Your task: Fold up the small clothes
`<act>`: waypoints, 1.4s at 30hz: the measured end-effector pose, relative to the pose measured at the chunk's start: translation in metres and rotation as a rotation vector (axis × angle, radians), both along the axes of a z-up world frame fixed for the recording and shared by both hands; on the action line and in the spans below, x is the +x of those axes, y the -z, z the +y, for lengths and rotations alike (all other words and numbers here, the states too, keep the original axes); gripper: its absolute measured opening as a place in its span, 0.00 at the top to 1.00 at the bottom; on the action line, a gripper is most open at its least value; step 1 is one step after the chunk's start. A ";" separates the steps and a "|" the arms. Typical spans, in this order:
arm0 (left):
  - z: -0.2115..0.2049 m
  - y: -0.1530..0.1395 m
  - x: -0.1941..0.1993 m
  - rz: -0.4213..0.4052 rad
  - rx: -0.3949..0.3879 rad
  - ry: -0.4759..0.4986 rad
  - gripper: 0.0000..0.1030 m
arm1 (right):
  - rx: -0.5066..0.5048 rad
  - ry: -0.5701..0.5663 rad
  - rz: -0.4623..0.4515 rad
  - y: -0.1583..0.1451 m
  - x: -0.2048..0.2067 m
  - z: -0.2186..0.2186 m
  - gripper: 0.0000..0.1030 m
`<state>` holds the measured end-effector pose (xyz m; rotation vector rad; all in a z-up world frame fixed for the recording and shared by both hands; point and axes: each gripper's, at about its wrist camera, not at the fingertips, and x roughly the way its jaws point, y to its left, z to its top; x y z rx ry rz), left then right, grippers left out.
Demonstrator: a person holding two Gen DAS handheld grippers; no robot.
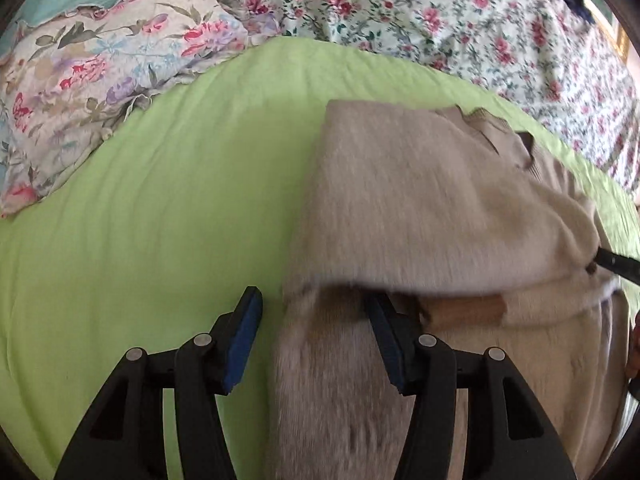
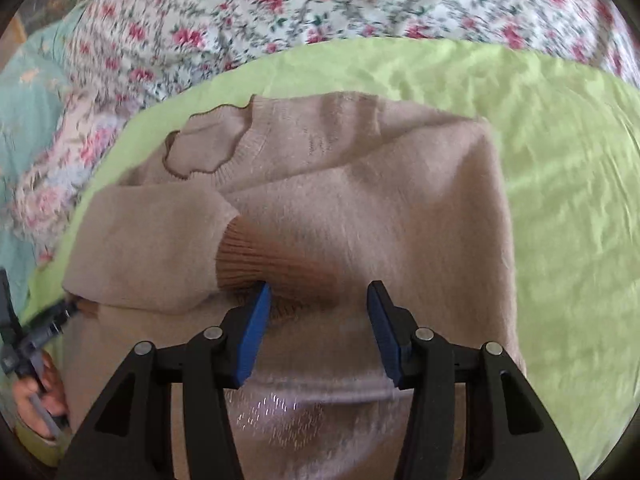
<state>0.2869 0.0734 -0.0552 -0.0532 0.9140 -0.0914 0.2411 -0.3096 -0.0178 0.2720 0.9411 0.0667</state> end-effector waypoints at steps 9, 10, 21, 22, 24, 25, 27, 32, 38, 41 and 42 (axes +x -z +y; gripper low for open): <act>0.004 -0.002 0.012 -0.019 -0.009 -0.087 0.44 | -0.104 0.037 -0.241 -0.074 -0.041 -0.015 0.93; 0.006 0.000 0.010 -0.016 -0.020 -0.089 0.44 | -0.145 0.028 -0.224 -0.071 -0.044 -0.015 0.93; 0.014 0.004 -0.007 -0.056 -0.068 -0.105 0.44 | -0.056 -0.042 -0.052 -0.055 -0.057 0.018 0.51; 0.014 0.004 -0.008 -0.063 -0.071 -0.109 0.44 | 0.019 -0.102 -0.085 -0.065 -0.049 0.032 0.44; 0.014 0.004 -0.011 -0.081 -0.074 -0.117 0.44 | 0.224 -0.232 -0.088 -0.073 -0.018 0.061 0.33; 0.015 0.004 -0.013 -0.088 -0.077 -0.119 0.44 | 0.291 -0.266 -0.080 -0.074 -0.001 0.073 0.33; 0.016 0.004 -0.014 -0.096 -0.088 -0.117 0.44 | 0.332 -0.336 -0.060 -0.073 0.039 0.106 0.33; 0.022 0.005 -0.017 -0.116 -0.145 -0.108 0.43 | 0.358 -0.402 0.078 -0.046 0.136 0.163 0.31; 0.022 0.004 -0.022 -0.155 -0.181 -0.095 0.44 | 0.463 -0.513 0.357 0.009 0.192 0.215 0.21; 0.021 0.003 -0.024 -0.177 -0.198 -0.079 0.44 | 0.623 -0.631 0.400 0.019 0.203 0.254 0.15; 0.022 0.003 -0.025 -0.182 -0.206 -0.076 0.45 | 0.671 -0.662 0.409 0.022 0.206 0.269 0.04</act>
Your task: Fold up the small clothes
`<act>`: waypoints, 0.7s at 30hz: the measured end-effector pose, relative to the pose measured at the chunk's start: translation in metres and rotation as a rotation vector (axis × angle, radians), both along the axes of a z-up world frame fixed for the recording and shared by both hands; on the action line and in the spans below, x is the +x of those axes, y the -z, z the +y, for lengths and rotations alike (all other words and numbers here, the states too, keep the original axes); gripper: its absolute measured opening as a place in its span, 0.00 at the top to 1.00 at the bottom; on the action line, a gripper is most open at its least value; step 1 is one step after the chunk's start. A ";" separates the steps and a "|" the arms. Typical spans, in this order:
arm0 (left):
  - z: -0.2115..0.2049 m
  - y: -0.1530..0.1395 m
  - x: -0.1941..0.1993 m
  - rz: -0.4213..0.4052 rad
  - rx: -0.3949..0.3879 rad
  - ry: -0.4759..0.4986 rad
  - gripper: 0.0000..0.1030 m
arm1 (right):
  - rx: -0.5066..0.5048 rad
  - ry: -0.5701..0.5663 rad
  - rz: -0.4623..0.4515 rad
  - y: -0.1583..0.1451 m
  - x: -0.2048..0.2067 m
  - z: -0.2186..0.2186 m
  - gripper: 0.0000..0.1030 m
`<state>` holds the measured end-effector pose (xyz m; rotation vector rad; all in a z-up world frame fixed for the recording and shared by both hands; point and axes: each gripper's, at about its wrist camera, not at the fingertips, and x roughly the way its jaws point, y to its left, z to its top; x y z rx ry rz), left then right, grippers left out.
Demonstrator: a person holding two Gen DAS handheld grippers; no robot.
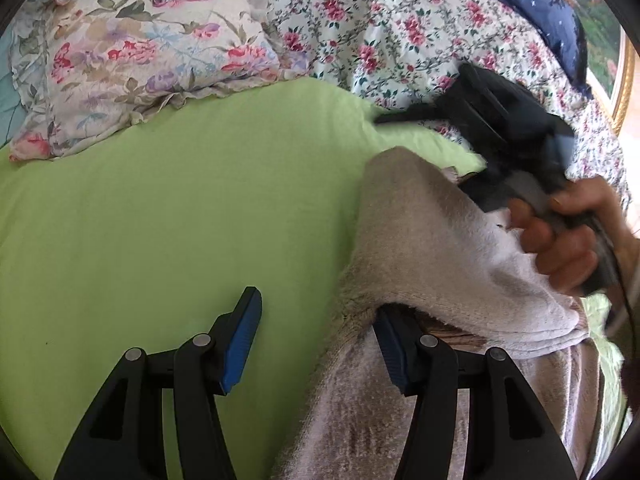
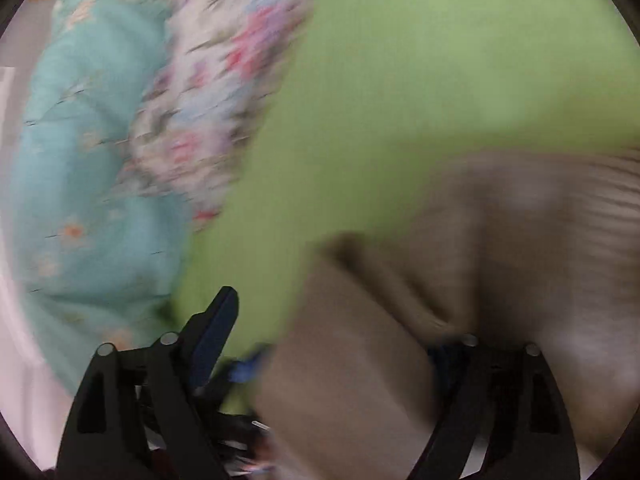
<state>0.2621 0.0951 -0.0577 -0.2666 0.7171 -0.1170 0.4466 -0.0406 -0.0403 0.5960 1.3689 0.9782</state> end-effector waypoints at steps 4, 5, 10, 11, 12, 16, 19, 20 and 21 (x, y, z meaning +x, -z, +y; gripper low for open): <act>0.004 0.001 0.000 -0.008 -0.043 0.011 0.44 | 0.164 0.067 -0.050 -0.004 0.010 0.019 0.02; 0.005 0.002 0.000 -0.007 -0.051 0.014 0.44 | 0.235 0.114 -0.069 -0.008 0.012 0.018 0.04; 0.009 0.000 -0.003 -0.003 -0.096 0.033 0.44 | 0.215 0.275 -0.147 -0.026 0.001 -0.012 0.08; 0.010 0.000 -0.005 -0.002 -0.107 0.044 0.44 | 0.174 0.306 -0.171 -0.034 -0.010 -0.028 0.08; 0.010 -0.002 -0.006 0.001 -0.122 0.065 0.44 | 0.155 0.325 -0.184 -0.037 -0.015 -0.034 0.08; 0.012 -0.012 -0.013 0.030 -0.144 0.108 0.39 | 0.046 0.428 -0.269 -0.058 -0.063 -0.110 0.08; 0.011 -0.023 -0.005 0.062 -0.141 0.108 0.37 | -0.075 0.535 -0.330 -0.071 -0.109 -0.173 0.08; 0.010 -0.026 0.001 0.079 -0.125 0.096 0.37 | -0.129 0.583 -0.351 -0.075 -0.129 -0.196 0.08; 0.009 -0.029 0.008 0.088 -0.100 0.080 0.37 | -0.176 0.629 -0.367 -0.078 -0.146 -0.215 0.09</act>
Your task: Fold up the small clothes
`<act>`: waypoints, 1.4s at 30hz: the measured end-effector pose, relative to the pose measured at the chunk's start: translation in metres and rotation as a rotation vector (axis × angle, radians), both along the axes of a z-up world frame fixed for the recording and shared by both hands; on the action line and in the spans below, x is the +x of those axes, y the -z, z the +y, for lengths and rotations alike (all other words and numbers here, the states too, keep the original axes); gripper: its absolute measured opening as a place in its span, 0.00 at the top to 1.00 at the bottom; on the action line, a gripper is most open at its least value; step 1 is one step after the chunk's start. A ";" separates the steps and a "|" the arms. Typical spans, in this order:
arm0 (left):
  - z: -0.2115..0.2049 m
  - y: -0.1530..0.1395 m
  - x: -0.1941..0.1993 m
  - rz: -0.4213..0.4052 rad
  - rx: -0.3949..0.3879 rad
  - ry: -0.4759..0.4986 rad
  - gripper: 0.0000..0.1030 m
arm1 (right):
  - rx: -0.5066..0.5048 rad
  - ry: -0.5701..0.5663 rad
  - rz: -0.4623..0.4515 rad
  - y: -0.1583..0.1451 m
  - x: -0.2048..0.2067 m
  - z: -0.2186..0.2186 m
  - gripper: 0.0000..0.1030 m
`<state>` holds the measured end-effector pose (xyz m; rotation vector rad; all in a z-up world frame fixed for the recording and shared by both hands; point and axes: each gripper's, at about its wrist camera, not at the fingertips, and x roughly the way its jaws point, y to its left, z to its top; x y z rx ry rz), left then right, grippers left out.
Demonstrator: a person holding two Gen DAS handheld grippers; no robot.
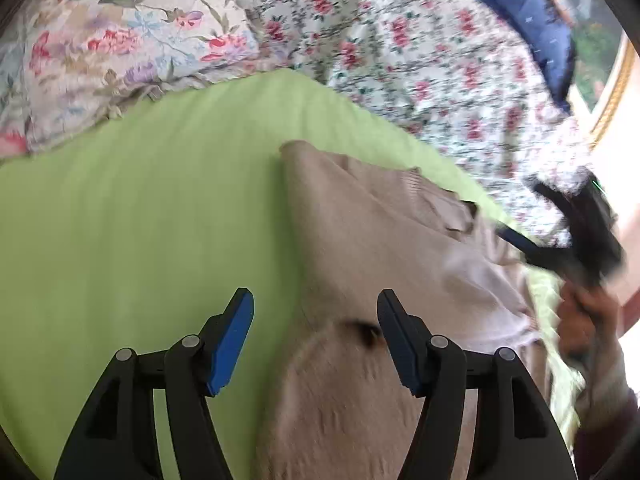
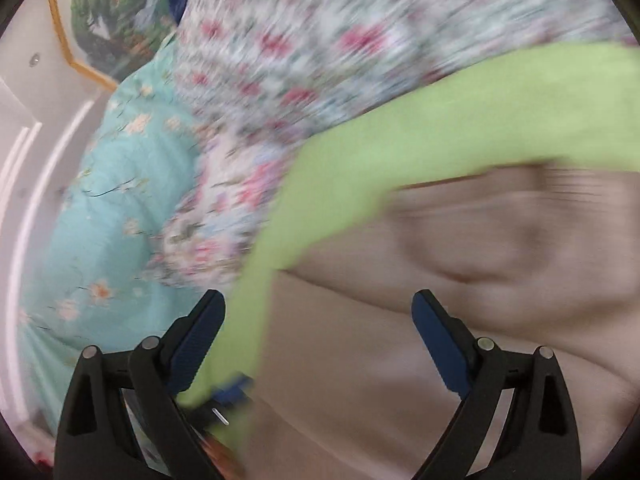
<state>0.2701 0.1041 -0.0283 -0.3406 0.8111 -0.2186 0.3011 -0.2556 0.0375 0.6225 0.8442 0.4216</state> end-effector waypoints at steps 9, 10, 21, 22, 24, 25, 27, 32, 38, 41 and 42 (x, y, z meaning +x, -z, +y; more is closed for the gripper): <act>-0.012 0.012 0.050 0.071 0.126 -0.029 0.37 | -0.170 0.265 0.167 0.035 -0.084 -0.115 0.38; -0.014 0.016 0.050 0.077 0.136 -0.027 0.37 | -0.178 0.262 0.182 0.040 -0.085 -0.114 0.38; -0.027 0.020 0.041 0.063 0.232 -0.008 0.36 | -0.292 0.309 0.045 0.015 -0.092 -0.104 0.90; -0.029 0.020 0.040 0.061 0.237 -0.003 0.36 | -0.320 0.335 0.036 0.012 -0.095 -0.105 0.91; -0.034 0.024 0.040 0.068 0.262 0.004 0.34 | -0.384 0.339 0.089 0.025 -0.091 -0.106 0.93; -0.036 0.025 0.040 0.066 0.274 0.000 0.34 | -0.399 0.339 0.136 0.039 -0.087 -0.106 0.93; -0.037 0.027 0.040 0.063 0.281 0.003 0.33 | -0.414 0.321 0.209 0.060 -0.082 -0.105 0.93; -0.032 0.022 0.036 0.088 0.271 0.002 0.33 | -0.346 0.391 0.208 0.052 -0.102 -0.111 0.87; -0.024 0.011 -0.018 0.112 0.181 0.041 0.34 | -0.347 0.304 0.121 0.016 -0.166 -0.079 0.79; -0.026 0.011 -0.061 0.125 0.164 0.068 0.34 | -0.381 0.254 0.111 0.015 -0.200 -0.056 0.76; -0.026 0.012 -0.074 0.128 0.165 0.077 0.34 | -0.399 0.234 0.113 0.015 -0.212 -0.044 0.76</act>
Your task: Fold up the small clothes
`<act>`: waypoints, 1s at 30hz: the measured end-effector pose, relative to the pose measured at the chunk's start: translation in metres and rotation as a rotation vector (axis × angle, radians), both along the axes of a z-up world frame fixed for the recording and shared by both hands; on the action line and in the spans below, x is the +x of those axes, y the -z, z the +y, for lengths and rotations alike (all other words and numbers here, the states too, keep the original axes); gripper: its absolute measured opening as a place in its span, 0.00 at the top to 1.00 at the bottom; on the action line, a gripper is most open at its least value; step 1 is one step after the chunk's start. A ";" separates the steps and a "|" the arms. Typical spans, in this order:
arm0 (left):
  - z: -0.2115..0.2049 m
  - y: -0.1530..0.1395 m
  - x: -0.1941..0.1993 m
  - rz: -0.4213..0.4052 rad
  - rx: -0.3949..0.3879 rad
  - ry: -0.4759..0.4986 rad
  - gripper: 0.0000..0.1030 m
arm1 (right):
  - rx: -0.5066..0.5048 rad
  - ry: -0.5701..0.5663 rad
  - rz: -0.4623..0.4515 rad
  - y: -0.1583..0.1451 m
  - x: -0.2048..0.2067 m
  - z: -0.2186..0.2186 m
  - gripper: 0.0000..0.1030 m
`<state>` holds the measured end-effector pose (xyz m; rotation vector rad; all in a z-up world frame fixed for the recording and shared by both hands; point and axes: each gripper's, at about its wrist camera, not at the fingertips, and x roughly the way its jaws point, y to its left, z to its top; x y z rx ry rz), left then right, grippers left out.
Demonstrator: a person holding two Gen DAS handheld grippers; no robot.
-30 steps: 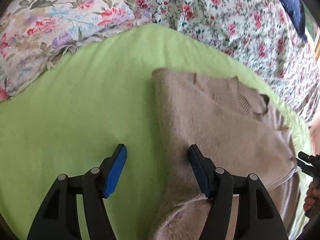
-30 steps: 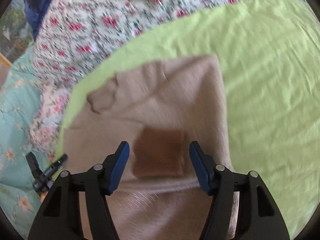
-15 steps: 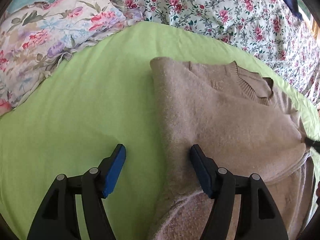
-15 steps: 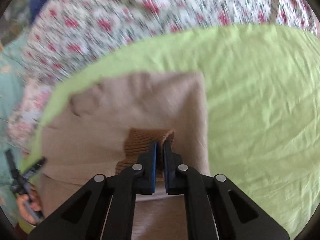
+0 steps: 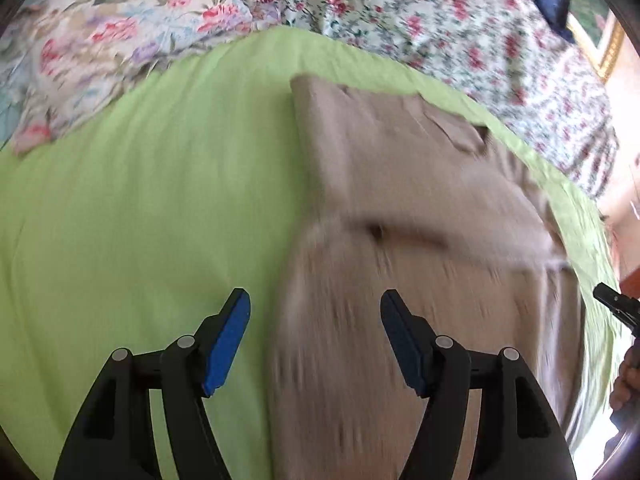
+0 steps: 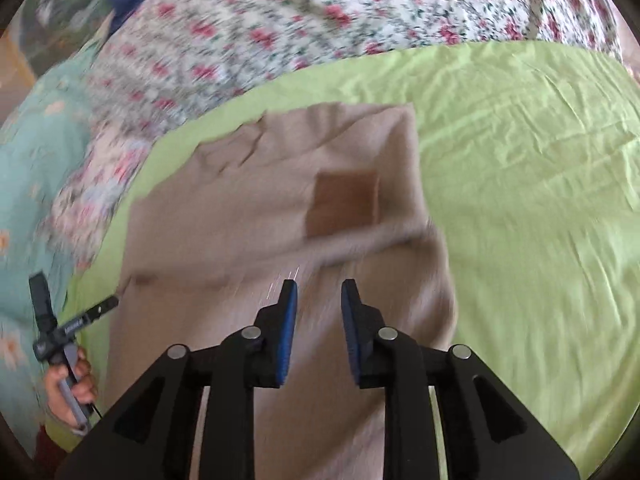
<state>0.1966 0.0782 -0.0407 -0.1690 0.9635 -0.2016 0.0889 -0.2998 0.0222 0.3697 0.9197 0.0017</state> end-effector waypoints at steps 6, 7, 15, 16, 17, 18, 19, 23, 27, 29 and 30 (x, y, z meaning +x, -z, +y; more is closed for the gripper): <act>-0.006 0.011 -0.081 0.039 0.035 0.064 0.34 | -0.142 -0.170 0.061 0.018 -0.064 0.071 0.76; -0.007 0.012 -0.092 0.044 0.037 0.072 0.34 | -0.186 -0.204 0.086 0.024 -0.073 0.085 0.76; -0.005 0.019 -0.159 0.062 0.067 0.114 0.31 | -0.544 -0.144 0.211 0.052 -0.128 0.085 0.76; -0.004 0.019 -0.165 0.065 0.071 0.122 0.30 | -0.550 -0.096 0.220 0.048 -0.135 0.073 0.74; -0.003 0.020 -0.175 0.066 0.073 0.128 0.29 | -0.554 -0.067 0.221 0.045 -0.140 0.065 0.69; 0.002 0.021 -0.180 0.068 0.067 0.137 0.28 | -0.535 -0.030 0.216 0.041 -0.148 0.051 0.67; 0.004 0.023 -0.186 0.071 0.059 0.149 0.25 | -0.501 0.001 0.213 0.038 -0.155 0.039 0.67; 0.013 0.030 -0.209 0.059 0.028 0.189 0.21 | -0.321 0.073 0.184 0.033 -0.174 0.011 0.65; 0.023 0.034 -0.222 0.069 -0.063 0.223 0.20 | -0.152 0.074 0.134 0.030 -0.185 -0.003 0.62; 0.025 0.037 -0.223 0.088 -0.131 0.249 0.20 | -0.029 0.057 0.117 0.036 -0.196 -0.001 0.59; 0.026 0.039 -0.225 0.099 -0.166 0.261 0.20 | 0.028 0.047 0.106 0.038 -0.199 -0.003 0.59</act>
